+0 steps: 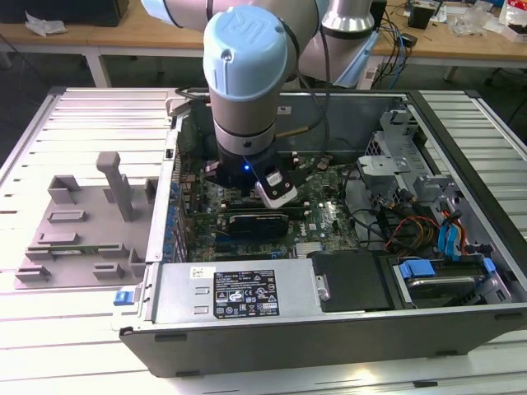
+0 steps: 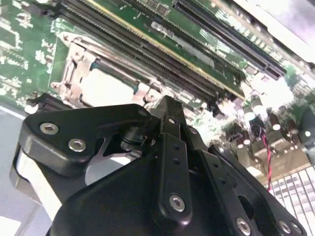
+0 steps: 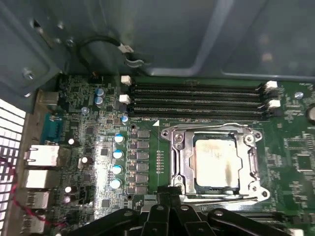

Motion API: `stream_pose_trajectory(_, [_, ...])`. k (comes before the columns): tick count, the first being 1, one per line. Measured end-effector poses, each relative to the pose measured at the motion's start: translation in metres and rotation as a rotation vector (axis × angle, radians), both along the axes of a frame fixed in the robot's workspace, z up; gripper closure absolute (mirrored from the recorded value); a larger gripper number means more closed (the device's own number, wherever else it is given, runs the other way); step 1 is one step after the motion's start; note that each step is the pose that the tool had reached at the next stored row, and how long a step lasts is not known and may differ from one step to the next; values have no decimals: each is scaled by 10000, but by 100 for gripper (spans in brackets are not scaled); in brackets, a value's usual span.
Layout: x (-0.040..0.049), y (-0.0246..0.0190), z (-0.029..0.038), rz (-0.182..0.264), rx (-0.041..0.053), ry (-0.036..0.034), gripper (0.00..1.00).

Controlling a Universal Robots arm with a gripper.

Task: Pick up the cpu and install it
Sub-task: 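Install the second cpu locking lever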

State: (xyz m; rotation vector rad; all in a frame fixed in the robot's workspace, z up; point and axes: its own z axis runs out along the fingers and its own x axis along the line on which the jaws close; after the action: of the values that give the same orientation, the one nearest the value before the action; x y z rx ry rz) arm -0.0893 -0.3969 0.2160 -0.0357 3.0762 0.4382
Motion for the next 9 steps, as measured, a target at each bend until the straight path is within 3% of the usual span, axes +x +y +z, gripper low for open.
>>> stream_pose_trajectory(4, [0, 10, 150, 0, -82, 1, 89])
stream_pose_trajectory(5, [1, 10, 245, 1, -111, 1, 89])
stream_pose_trajectory(6, [1, 11, 295, 0, -123, 0, 89])
stream_pose_trajectory(9, [1, 11, 385, 0, -152, 1, 89])
